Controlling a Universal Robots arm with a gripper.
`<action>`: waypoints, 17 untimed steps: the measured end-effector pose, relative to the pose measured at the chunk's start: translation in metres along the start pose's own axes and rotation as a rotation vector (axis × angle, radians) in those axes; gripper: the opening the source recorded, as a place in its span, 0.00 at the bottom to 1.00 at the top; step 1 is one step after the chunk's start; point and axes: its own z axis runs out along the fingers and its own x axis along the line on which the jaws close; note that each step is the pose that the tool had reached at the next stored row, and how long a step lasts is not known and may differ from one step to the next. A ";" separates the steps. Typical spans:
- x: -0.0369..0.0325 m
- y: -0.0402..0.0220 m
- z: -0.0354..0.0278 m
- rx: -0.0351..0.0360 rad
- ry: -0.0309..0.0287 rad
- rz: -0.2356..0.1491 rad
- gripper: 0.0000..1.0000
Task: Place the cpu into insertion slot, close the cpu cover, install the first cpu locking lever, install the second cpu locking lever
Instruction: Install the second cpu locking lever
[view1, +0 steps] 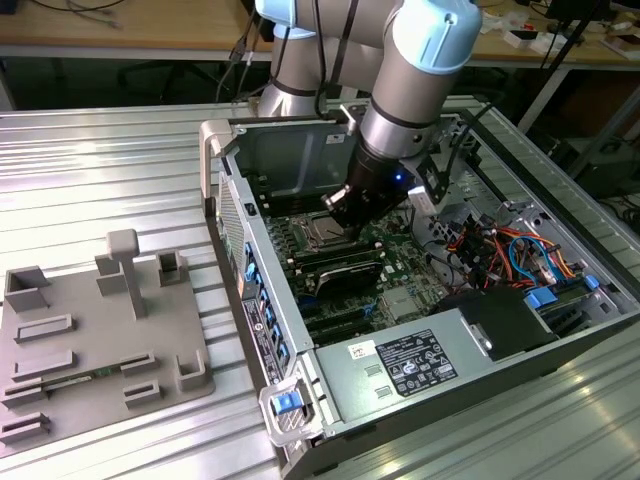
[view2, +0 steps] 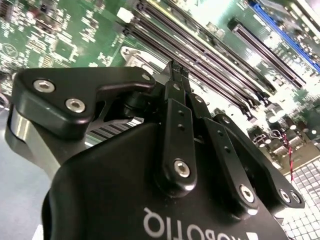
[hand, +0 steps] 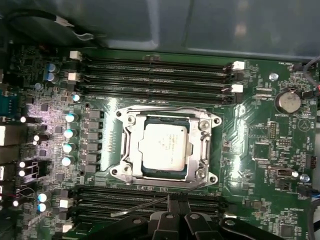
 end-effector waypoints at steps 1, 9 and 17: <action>0.0035 0.0002 0.0004 0.0000 0.0010 0.000 0.11; 0.0121 0.0008 0.0021 -0.0014 0.0035 0.000 0.11; 0.0145 0.0010 0.0022 -0.0016 0.0034 0.000 0.11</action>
